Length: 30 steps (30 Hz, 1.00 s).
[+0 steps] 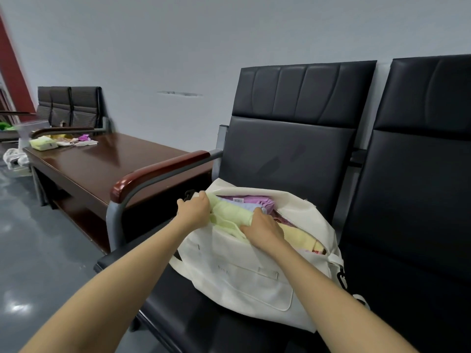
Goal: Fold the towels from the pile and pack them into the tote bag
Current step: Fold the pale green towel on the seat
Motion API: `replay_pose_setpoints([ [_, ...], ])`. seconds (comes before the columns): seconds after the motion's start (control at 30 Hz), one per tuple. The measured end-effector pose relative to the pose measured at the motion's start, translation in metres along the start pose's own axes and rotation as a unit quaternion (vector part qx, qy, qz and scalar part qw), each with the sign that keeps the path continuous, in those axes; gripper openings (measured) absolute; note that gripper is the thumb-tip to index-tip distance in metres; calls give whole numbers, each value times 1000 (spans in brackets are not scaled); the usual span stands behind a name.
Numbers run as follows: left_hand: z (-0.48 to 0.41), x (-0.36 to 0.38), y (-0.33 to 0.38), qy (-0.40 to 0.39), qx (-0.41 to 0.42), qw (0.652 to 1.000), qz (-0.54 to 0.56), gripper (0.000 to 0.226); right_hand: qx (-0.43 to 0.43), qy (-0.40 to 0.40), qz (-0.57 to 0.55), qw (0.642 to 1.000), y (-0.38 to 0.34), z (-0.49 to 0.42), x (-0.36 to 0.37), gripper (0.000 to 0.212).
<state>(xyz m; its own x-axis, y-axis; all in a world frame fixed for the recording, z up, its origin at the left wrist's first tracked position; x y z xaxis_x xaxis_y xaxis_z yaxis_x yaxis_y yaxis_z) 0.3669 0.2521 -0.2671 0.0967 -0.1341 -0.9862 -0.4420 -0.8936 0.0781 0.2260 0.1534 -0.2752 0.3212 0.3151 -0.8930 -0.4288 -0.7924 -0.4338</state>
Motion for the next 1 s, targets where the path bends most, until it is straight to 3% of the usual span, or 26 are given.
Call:
replay_pose_setpoints([
  [0.13, -7, 5, 9, -30, -17, 999, 32, 26, 46, -30, 35, 998, 3, -10, -4, 55],
  [0.27, -10, -23, -8, -116, -13, 993, -31, 33, -5, -55, 120, 991, -3, -4, -6, 55],
  [0.37, -10, -35, -23, -147, -3, 986, -82, 34, 0, -110, 72, 991, 2, -3, -12, 59],
  [0.43, -3, -22, -24, -80, 7, 992, -94, 32, 4, -123, 97, 988, 1, 2, -6, 66],
  [0.53, 8, -10, -20, 61, 49, 994, -75, 27, -50, -15, 183, 982, -8, 13, 0, 65],
  [0.57, 10, -11, -21, 83, 91, 991, -61, 21, -92, 31, 168, 981, -10, 14, 0, 60],
  [0.63, 17, -17, -28, 47, 183, 982, -2, 15, -186, 68, 47, 979, -12, 20, -6, 34],
  [0.67, 21, -19, -32, 3, 214, 976, 32, 16, -214, 50, -21, 975, -11, 22, -9, 18],
  [0.7, 26, -20, -35, -43, 225, 972, 60, 19, -225, 11, -54, 973, -10, 25, -9, 16],
  [0.8, 37, -21, -34, -134, 173, 974, 59, 31, -192, -122, 17, 974, -10, 36, -5, 45],
  [0.87, 41, -23, -27, -167, 121, 977, 59, 41, -184, -146, 25, 972, -11, 40, -9, 44],
  [1.0, 59, -36, -2, -63, 126, 981, 136, 28, -181, -101, -57, 977, -1, 59, -45, 26],
])
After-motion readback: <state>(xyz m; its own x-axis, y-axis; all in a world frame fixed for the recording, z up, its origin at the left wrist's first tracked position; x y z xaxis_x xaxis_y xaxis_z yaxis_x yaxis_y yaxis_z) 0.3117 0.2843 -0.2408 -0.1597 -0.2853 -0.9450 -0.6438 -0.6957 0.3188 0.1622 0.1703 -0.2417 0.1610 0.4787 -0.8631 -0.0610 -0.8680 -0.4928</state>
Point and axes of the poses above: each hand's wrist, its own z-axis away from the middle knuckle, its own x-axis out of the palm, y = z × x, the point moved 1 cm from there along -z, towards the middle knuckle, and after that the axes turned 12 degrees about -x, right-handed, at the moved point
